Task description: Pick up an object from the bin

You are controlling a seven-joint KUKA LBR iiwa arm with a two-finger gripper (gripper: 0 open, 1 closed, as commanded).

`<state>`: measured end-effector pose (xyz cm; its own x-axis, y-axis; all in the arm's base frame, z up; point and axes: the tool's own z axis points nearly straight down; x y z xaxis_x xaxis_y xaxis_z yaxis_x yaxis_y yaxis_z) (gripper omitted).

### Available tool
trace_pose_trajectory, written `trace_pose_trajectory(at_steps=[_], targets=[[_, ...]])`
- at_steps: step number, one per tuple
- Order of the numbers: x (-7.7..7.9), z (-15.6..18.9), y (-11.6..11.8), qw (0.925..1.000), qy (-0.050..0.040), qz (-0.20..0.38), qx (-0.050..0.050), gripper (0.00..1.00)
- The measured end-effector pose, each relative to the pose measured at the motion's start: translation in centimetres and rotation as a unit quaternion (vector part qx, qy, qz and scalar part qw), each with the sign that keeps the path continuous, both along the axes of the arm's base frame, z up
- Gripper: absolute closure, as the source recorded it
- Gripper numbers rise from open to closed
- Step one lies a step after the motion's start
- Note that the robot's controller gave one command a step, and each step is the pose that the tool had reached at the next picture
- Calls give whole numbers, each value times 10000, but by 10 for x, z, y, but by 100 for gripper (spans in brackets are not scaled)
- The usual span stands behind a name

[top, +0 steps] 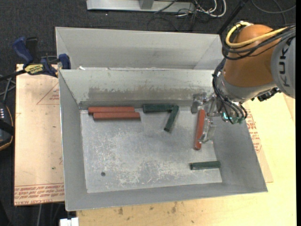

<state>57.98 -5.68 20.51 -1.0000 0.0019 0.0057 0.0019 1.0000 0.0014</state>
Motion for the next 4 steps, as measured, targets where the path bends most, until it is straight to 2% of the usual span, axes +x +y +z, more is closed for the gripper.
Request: trace_pose_trajectory(at_steps=[1,2,3,4], targets=[[2,4,0,10000,-37,8,-5,0],[-13,-32,-21,9987,-57,506,-3,0],[-17,-67,-49,9869,-39,1615,1,0],[-31,-90,-52,9734,-37,2293,0,0]])
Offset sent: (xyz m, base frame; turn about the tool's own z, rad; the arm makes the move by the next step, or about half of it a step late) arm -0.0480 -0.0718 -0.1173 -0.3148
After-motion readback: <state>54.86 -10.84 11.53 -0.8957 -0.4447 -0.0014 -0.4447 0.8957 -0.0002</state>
